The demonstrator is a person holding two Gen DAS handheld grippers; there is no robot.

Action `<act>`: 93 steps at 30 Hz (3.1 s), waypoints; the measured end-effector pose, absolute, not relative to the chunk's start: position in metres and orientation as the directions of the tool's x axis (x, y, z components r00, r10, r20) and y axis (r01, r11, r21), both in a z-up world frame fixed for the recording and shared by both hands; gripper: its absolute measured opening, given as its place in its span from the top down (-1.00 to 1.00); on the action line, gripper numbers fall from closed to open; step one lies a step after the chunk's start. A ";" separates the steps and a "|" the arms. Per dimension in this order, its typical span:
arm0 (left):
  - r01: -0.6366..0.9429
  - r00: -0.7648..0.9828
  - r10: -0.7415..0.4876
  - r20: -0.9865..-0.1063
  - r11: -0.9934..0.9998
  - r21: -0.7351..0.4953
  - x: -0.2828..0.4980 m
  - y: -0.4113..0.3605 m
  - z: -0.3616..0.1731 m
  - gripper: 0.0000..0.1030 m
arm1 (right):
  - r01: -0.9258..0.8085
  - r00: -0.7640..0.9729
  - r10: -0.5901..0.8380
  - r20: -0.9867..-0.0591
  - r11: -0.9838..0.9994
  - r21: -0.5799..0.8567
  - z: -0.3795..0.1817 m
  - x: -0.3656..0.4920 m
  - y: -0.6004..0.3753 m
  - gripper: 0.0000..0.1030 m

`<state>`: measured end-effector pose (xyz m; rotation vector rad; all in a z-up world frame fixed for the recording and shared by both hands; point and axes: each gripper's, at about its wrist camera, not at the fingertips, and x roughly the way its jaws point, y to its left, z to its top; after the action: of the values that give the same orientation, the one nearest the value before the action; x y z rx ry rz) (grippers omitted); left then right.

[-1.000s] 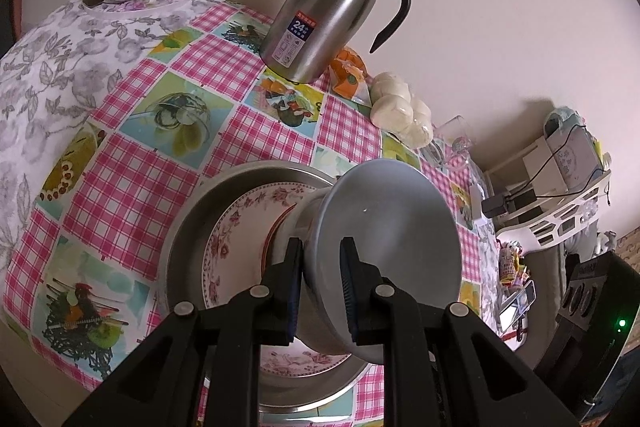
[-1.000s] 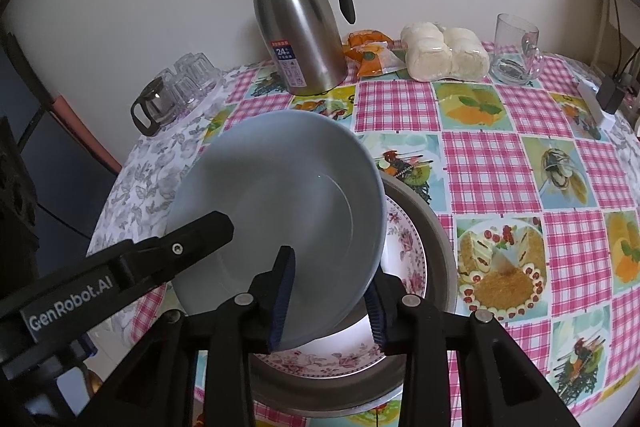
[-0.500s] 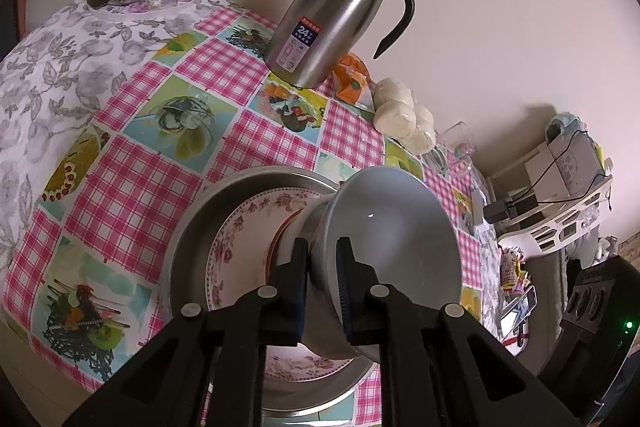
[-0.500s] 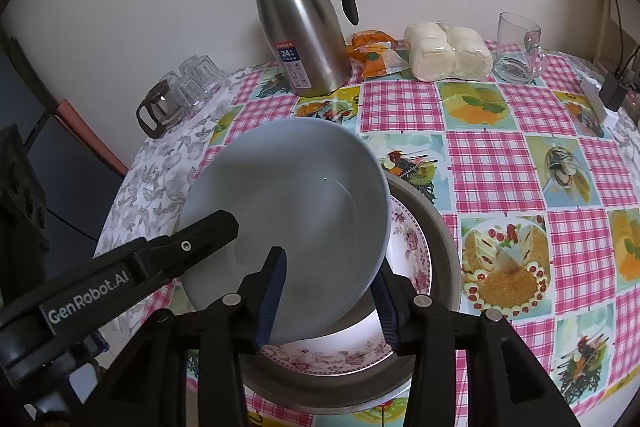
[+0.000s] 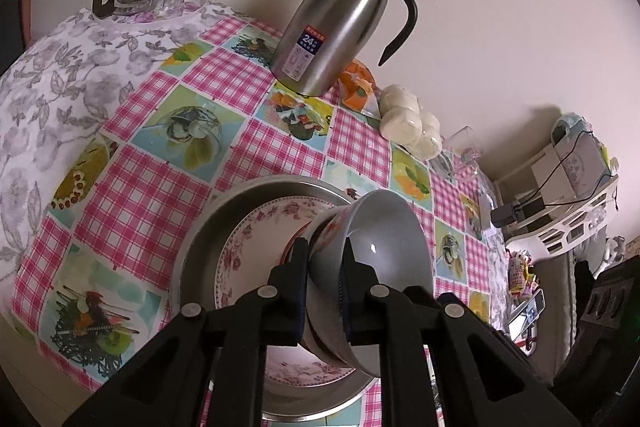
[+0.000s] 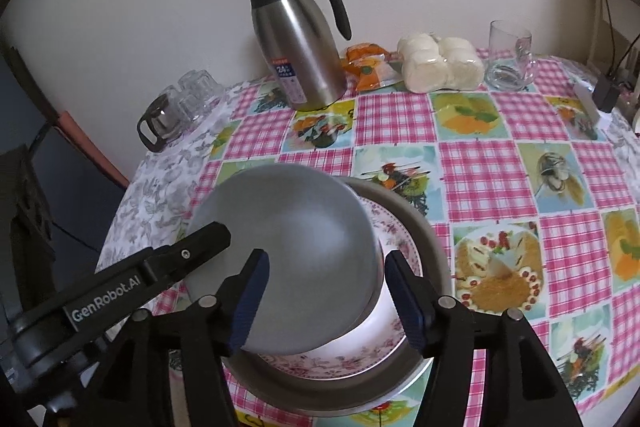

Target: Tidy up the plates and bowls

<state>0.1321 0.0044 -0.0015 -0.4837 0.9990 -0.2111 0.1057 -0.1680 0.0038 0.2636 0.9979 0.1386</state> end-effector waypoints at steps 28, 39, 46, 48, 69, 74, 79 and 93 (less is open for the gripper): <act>-0.067 0.546 -0.338 -0.767 0.895 -0.442 0.132 0.012 0.004 0.04 | 0.040 0.540 0.196 -0.819 0.965 0.258 0.001 0.107 -0.181 -0.40; -0.139 0.565 -0.194 -0.802 0.936 -0.324 0.129 0.023 0.009 -0.58 | 0.045 0.565 0.146 -0.812 0.977 0.207 0.004 0.107 -0.183 -0.78; -0.161 0.581 -0.142 -0.802 0.945 -0.284 0.125 0.027 0.008 -0.73 | 0.039 0.585 0.135 -0.800 0.980 0.194 0.006 0.104 -0.183 -0.99; -0.166 0.580 -0.131 -0.804 0.947 -0.274 0.124 0.027 0.007 -0.90 | 0.035 0.591 0.130 -0.796 0.982 0.187 0.007 0.102 -0.183 -1.00; -0.095 0.665 -0.090 -0.742 0.975 -0.203 0.065 0.024 0.017 -0.95 | 0.047 0.639 0.085 -0.764 0.988 0.149 0.002 0.038 -0.196 -1.00; -0.093 0.668 -0.054 -0.742 0.983 -0.155 0.048 0.022 0.014 -0.95 | 0.061 0.610 0.069 -0.789 0.989 0.134 -0.016 0.023 -0.200 -1.00; -0.076 0.635 -0.060 -0.770 0.987 -0.140 0.038 0.019 0.004 -0.95 | 0.065 0.584 0.051 -0.810 0.992 0.109 -0.027 0.016 -0.201 -1.00; -0.058 0.522 0.016 -0.853 0.998 -0.017 0.021 0.004 -0.026 -0.95 | 0.074 0.557 0.017 -0.830 0.995 0.070 -0.034 -0.002 -0.200 -1.00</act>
<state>0.0210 0.0042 -0.0258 -0.0448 1.0209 0.0446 -0.0024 -0.1999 -0.0341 0.1004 0.9798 -0.0338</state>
